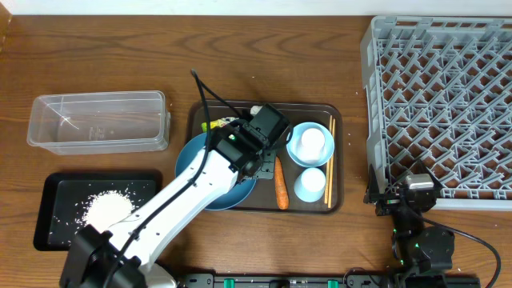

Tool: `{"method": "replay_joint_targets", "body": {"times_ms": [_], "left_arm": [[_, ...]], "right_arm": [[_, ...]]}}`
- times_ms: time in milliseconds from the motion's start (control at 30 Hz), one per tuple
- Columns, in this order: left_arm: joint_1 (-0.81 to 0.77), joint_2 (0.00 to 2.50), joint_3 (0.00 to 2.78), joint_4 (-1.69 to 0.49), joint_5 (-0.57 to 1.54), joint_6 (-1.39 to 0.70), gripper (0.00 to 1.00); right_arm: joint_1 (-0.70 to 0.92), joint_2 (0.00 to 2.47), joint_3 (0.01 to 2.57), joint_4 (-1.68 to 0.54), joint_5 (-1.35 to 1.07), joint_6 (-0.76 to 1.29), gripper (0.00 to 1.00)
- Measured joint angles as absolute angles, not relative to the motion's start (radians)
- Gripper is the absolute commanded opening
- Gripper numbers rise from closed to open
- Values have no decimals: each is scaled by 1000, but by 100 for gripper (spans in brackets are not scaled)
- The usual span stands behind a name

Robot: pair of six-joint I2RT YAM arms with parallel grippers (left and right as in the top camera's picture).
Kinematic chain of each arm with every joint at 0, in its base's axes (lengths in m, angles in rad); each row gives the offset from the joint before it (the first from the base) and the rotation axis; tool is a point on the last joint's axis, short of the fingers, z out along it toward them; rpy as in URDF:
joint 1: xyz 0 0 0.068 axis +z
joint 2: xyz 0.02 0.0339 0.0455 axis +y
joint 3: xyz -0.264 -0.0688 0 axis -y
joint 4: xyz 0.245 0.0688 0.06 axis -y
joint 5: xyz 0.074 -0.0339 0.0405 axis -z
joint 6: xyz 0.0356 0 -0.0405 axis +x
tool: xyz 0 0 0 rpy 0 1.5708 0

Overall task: Sort waste into correct bins and load items into the dishwasher rack
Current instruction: 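Release the bowl with the left gripper and lift away, then lower the left gripper onto the yellow wrapper and foil, grasp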

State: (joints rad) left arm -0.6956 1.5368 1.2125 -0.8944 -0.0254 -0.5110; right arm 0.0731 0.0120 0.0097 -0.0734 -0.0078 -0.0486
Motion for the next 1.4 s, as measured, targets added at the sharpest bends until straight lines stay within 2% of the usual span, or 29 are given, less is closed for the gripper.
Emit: {"method": "replay_joint_targets", "body": {"times_ms": [133,233,467,667,833,967,1067,1400], "left_arm": [[-696,1519,1213,-902,-6,-517,60],[-695,1504,1213,-912,1,-516,66],[-682,1450,1237,-958,9,-467,66],[-551,1448,1405,-1120,101,-424,69],[-453,1448,1471,-1171,179,-397,72],[-429,1476,1472,-1163,202,-381,89],[-429,1518,1473,-1117,212,-374,94],[-429,1582,1472,-1012,215,-347,97]], "right_arm": [[73,12,10,-73,-8,-49,99],[73,12,10,-73,-8,-49,99],[73,12,10,-73,-8,-49,99],[73,12,10,-73,-8,-49,99],[73,12,10,-73,-8,-49,99],[73,12,10,-73,-8,-49,99],[73,12,10,-74,-8,-49,99],[73,12,10,-73,-8,-49,99]]}}
